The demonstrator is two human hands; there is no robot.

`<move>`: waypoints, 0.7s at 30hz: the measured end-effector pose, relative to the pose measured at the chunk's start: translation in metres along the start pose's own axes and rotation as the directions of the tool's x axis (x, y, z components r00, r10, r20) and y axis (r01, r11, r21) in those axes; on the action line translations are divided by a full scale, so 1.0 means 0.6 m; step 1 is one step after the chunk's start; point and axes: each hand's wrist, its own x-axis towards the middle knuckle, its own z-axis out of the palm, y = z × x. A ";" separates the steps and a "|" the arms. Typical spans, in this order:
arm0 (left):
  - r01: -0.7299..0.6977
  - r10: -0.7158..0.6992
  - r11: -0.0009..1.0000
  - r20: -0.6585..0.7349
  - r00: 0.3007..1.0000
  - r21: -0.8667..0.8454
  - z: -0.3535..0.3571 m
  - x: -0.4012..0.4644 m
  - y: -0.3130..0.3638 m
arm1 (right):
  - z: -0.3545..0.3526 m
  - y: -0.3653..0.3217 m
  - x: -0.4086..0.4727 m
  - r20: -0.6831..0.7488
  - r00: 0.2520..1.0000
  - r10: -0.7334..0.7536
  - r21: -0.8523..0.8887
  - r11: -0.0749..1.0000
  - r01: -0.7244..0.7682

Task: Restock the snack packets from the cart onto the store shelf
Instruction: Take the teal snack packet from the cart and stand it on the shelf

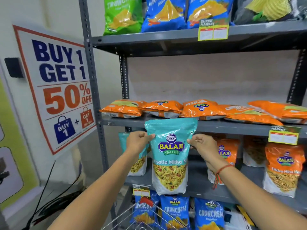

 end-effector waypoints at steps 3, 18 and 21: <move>0.062 -0.062 0.998 -0.014 0.998 -0.001 0.024 0.017 -0.052 | 0.015 0.052 0.010 0.020 0.997 0.070 0.000 0.998 -0.070; 0.202 -0.202 0.979 -0.061 0.978 0.001 0.186 0.196 -0.199 | 0.038 0.237 0.172 -0.117 0.968 0.221 -0.045 0.973 -0.228; 0.213 -0.211 0.977 -0.079 0.974 0.021 0.210 0.225 -0.226 | 0.038 0.263 0.195 -0.136 0.964 0.231 -0.021 0.972 -0.236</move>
